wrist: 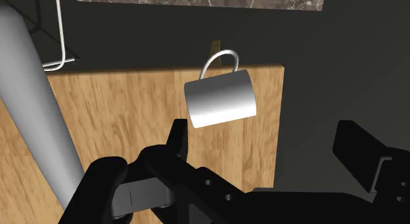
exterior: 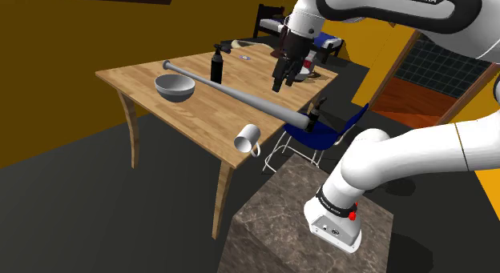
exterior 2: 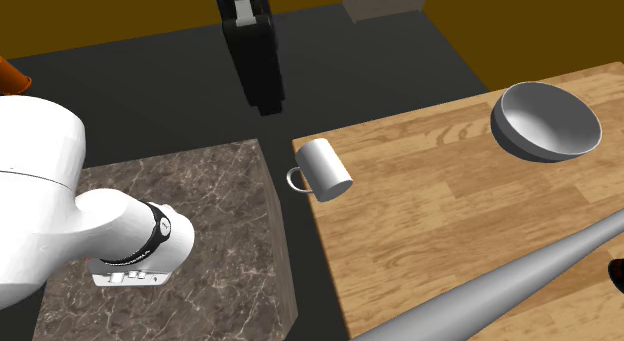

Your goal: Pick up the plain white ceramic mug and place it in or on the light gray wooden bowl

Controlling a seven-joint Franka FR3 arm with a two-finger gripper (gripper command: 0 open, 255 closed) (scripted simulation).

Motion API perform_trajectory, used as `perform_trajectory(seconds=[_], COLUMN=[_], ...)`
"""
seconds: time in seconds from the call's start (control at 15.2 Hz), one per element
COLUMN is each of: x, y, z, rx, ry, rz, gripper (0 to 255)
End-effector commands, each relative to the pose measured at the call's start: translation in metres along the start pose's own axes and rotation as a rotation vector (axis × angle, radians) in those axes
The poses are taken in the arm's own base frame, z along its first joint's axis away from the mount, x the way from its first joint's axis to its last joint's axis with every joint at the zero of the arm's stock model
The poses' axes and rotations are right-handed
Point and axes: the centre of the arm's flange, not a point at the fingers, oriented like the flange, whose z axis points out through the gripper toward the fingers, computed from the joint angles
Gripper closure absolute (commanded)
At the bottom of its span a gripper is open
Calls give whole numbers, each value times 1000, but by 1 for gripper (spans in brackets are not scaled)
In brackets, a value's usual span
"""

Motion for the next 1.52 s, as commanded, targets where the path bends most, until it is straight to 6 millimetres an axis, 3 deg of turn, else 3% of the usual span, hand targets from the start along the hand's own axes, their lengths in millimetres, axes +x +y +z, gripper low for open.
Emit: perform_trajectory(seconds=[0.0,0.4,0.79,1.12,1.39,1.45], x=[0,36,32,4,-29,-29], y=[0,-85,-154,-185,-187,-187], z=[0,69,162,249,319,319], rx=[0,-277,-553,-784,-968,-969], ry=[0,-119,-239,-338,-418,-418], rz=[0,-383,-767,-1086,-1342,-1343], gripper=[0,0,0,0,0,0])
